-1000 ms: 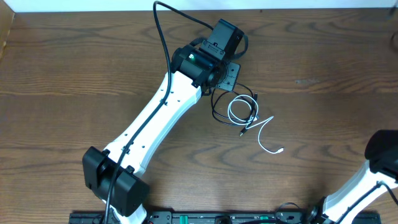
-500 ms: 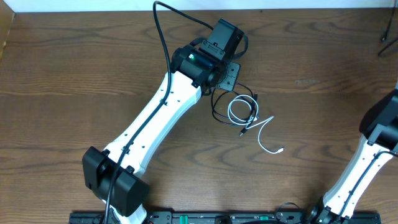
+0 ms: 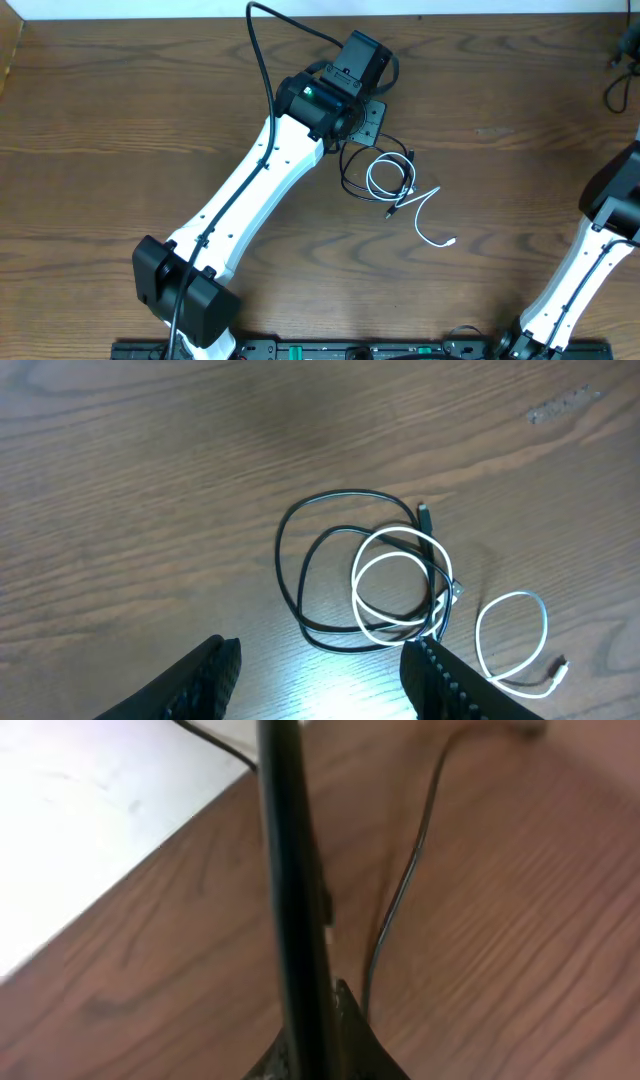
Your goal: Untangle cables
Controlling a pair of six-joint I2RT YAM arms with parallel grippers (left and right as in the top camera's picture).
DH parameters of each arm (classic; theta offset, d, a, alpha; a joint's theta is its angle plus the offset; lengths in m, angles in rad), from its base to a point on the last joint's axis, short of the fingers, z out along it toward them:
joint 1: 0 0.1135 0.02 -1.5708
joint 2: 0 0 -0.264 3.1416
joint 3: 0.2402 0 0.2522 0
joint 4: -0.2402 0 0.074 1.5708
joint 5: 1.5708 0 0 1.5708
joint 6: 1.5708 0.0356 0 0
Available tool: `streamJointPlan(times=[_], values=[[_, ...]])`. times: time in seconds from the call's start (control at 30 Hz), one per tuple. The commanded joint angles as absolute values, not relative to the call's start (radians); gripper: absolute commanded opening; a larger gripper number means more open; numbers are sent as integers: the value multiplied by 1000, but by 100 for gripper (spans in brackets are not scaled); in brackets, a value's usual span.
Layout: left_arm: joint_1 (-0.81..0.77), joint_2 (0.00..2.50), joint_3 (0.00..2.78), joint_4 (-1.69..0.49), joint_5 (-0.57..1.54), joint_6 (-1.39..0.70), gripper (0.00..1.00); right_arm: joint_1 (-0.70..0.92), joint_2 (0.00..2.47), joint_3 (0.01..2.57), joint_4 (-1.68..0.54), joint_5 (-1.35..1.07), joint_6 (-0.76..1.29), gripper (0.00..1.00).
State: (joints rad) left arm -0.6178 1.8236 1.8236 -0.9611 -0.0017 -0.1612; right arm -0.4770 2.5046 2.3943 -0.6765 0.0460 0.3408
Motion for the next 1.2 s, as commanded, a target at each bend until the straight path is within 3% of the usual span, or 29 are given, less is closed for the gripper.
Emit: streamJointPlan(times=[0.0, 0.23, 0.47, 0.6, 0.77, 0.9, 1.07, 1.13, 1.17], values=[[-617, 1806, 1829, -960, 1, -171, 57, -517, 2431, 2404, -682, -229, 516, 1], [-617, 1806, 1829, -960, 1, -171, 57, -527, 2364, 2405, -504, -709, 676, 1], [-617, 1806, 1829, -960, 1, -171, 57, -508, 2354, 2405, -362, -839, 857, 1], [-617, 1806, 1829, -960, 1, -171, 57, -500, 2354, 2405, -334, -865, 863, 1], [-617, 1806, 1829, -960, 1, -171, 57, -514, 2354, 2405, -441, -725, 781, 1], [-617, 1806, 1829, -960, 1, -171, 57, -534, 2355, 2391, -628, -429, 643, 1], [-617, 1806, 1829, -952, 1, -171, 57, -563, 2358, 2282, -692, -150, 544, 1], [-617, 1806, 1829, -951, 1, -171, 57, -578, 2358, 2229, -681, -84, 544, 11], [-617, 1806, 1829, -952, 1, -171, 57, -588, 2358, 2204, -670, -60, 544, 24]])
